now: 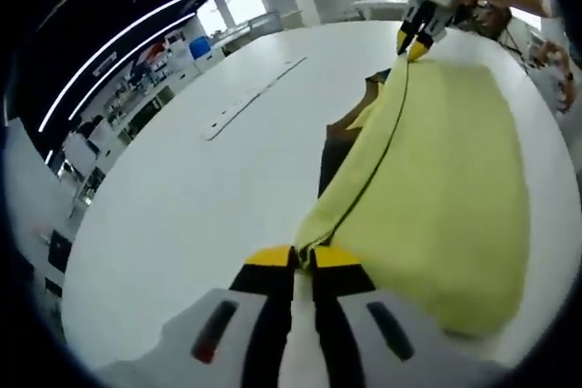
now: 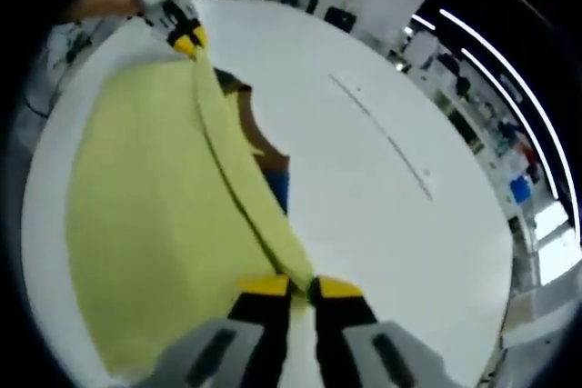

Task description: Fold the garment on the visible template until the final outline fits inside the template.

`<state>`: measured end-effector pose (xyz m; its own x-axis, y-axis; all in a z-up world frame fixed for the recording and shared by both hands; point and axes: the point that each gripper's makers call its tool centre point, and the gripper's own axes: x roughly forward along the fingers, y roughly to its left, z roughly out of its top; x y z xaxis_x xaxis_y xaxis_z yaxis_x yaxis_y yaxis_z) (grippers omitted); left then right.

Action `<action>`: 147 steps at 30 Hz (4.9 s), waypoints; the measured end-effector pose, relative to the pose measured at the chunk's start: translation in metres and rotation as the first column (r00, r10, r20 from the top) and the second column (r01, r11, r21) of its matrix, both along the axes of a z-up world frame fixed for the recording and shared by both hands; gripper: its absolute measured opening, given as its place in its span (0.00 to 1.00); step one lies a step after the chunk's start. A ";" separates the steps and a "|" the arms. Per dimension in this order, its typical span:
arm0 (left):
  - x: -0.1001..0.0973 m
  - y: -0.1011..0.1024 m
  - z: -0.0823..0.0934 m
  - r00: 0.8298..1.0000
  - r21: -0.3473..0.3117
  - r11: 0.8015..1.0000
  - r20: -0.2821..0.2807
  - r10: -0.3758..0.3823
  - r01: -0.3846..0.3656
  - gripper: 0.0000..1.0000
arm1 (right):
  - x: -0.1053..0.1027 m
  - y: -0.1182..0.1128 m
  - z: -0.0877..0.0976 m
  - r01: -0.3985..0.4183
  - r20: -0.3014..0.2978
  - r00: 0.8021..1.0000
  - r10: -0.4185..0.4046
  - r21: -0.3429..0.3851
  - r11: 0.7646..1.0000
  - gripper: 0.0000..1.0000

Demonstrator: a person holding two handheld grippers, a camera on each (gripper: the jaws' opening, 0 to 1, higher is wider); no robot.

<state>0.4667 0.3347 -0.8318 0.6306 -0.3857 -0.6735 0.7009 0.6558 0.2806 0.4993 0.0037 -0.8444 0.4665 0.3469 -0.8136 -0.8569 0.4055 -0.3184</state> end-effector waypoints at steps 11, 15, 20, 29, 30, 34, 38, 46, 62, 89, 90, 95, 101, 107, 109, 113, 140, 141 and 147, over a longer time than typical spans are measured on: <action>0.001 0.004 0.013 0.971 -0.232 0.945 -0.116 0.207 -0.229 0.00 | 0.012 -0.001 0.023 0.186 -0.031 0.983 -0.183 0.195 0.963 0.00; 0.002 0.005 0.010 0.948 -0.296 0.903 -0.168 0.271 -0.311 0.00 | 0.010 0.000 0.019 0.265 -0.092 0.964 -0.250 0.247 0.932 0.00; 0.010 0.014 0.005 0.903 -0.345 0.835 -0.204 0.378 -0.428 0.04 | 0.012 0.002 0.013 0.358 -0.152 0.933 -0.326 0.310 0.881 0.00; 0.004 0.019 0.010 0.903 -0.346 0.835 -0.172 0.393 -0.429 0.21 | 0.017 -0.011 0.024 0.498 -0.195 0.867 -0.458 0.367 0.786 0.30; 0.006 0.021 0.011 0.905 -0.353 0.833 -0.168 0.392 -0.426 0.27 | 0.016 -0.010 0.025 0.507 -0.211 0.862 -0.461 0.382 0.773 0.36; -0.007 0.013 0.022 0.911 -0.372 0.832 -0.159 0.380 -0.411 0.41 | 0.010 -0.005 0.031 0.524 -0.268 0.851 -0.451 0.419 0.741 0.55; -0.014 0.012 0.030 0.921 -0.399 0.830 -0.153 0.359 -0.390 0.53 | -0.010 0.005 0.044 0.522 -0.318 0.853 -0.415 0.468 0.714 0.69; -0.045 0.001 0.049 0.950 -0.471 0.825 -0.126 0.287 -0.312 0.76 | -0.035 0.012 0.056 0.491 -0.351 0.868 -0.351 0.499 0.714 0.90; -0.118 -0.006 0.050 0.964 -0.472 0.841 -0.147 0.219 -0.263 0.85 | -0.111 -0.008 0.053 0.444 -0.370 0.883 -0.290 0.456 0.771 0.94; -0.179 -0.014 0.002 0.929 -0.452 0.825 -0.302 0.215 -0.338 0.25 | -0.174 -0.031 0.009 0.490 -0.394 0.856 -0.334 0.415 0.766 0.44; -0.180 -0.015 0.001 0.928 -0.453 0.825 -0.306 0.211 -0.337 0.21 | -0.175 -0.032 0.008 0.490 -0.393 0.856 -0.335 0.413 0.767 0.40; -0.179 -0.022 0.000 0.925 -0.485 0.804 -0.322 0.203 -0.345 0.13 | -0.174 -0.031 0.005 0.486 -0.389 0.860 -0.331 0.420 0.766 0.27; -0.177 -0.025 -0.002 0.925 -0.500 0.794 -0.327 0.195 -0.344 0.07 | -0.171 -0.027 0.007 0.479 -0.384 0.865 -0.324 0.441 0.759 0.16; -0.176 -0.025 -0.001 0.919 -0.518 0.774 -0.333 0.210 -0.365 0.02 | -0.167 -0.027 0.006 0.497 -0.390 0.857 -0.338 0.447 0.744 0.07; -0.175 -0.025 -0.001 0.920 -0.523 0.770 -0.330 0.213 -0.366 0.01 | -0.166 -0.027 0.006 0.503 -0.393 0.853 -0.343 0.446 0.740 0.04; -0.176 -0.024 0.000 0.924 -0.514 0.781 -0.319 0.209 -0.354 0.00 | -0.165 -0.028 0.006 0.499 -0.388 0.856 -0.343 0.443 0.745 0.00; -0.190 -0.014 0.002 0.946 -0.402 0.870 -0.266 0.187 -0.285 0.00 | -0.179 -0.033 0.015 0.460 -0.383 0.872 -0.304 0.434 0.775 0.00; -0.190 -0.014 0.001 0.946 -0.400 0.871 -0.266 0.187 -0.285 0.00 | -0.181 -0.033 0.014 0.458 -0.386 0.873 -0.300 0.431 0.778 0.00; -0.196 -0.015 0.000 0.944 -0.387 0.878 -0.272 0.184 -0.283 0.00 | -0.187 -0.033 0.013 0.452 -0.387 0.874 -0.295 0.425 0.784 0.00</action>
<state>0.2702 0.3201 -0.8322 0.5914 -0.5207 -0.6157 0.5237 0.8286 -0.1977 0.3123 -0.0291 -0.8314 0.4194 0.5790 -0.6992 -0.6221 0.7442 0.2432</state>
